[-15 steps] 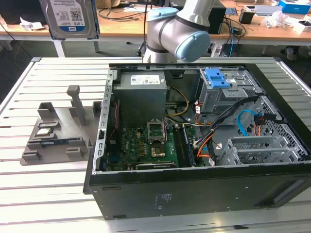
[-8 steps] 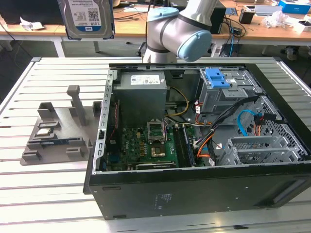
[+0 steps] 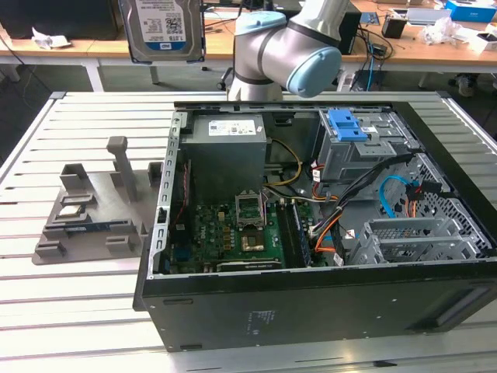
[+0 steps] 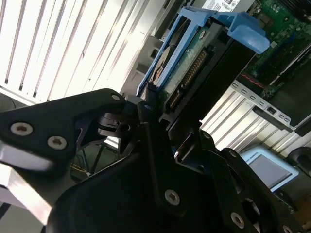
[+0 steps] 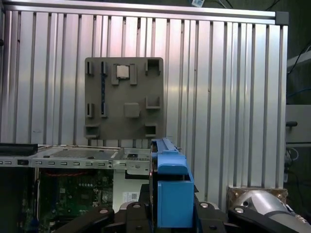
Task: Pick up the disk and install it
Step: 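Pick up the disk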
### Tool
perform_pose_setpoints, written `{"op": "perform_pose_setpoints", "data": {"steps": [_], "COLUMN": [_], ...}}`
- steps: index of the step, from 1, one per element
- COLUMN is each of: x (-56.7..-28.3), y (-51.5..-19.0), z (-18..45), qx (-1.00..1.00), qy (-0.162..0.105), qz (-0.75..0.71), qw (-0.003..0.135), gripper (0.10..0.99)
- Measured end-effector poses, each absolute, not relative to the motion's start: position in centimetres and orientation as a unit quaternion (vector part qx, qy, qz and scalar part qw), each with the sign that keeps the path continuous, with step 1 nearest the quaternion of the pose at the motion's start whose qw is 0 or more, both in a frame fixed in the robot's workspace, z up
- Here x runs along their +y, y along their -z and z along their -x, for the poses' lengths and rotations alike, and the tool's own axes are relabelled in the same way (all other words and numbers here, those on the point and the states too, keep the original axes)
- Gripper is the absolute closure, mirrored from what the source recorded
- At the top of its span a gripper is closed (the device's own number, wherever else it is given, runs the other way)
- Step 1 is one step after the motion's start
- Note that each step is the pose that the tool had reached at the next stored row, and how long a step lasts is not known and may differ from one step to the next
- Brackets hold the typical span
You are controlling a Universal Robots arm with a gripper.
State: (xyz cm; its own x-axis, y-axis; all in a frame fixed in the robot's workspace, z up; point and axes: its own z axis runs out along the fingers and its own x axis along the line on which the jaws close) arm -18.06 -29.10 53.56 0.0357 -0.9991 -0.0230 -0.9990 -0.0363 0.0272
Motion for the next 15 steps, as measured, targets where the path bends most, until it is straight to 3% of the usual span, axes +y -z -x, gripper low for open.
{"op": "perform_pose_setpoints", "data": {"steps": [15], "x": [-29.0], "y": [-53.6], "z": [12.7], "qx": [-0.694], "qy": [0.018], "qz": [-0.720], "qw": [0.002], "gripper": [0.722]}}
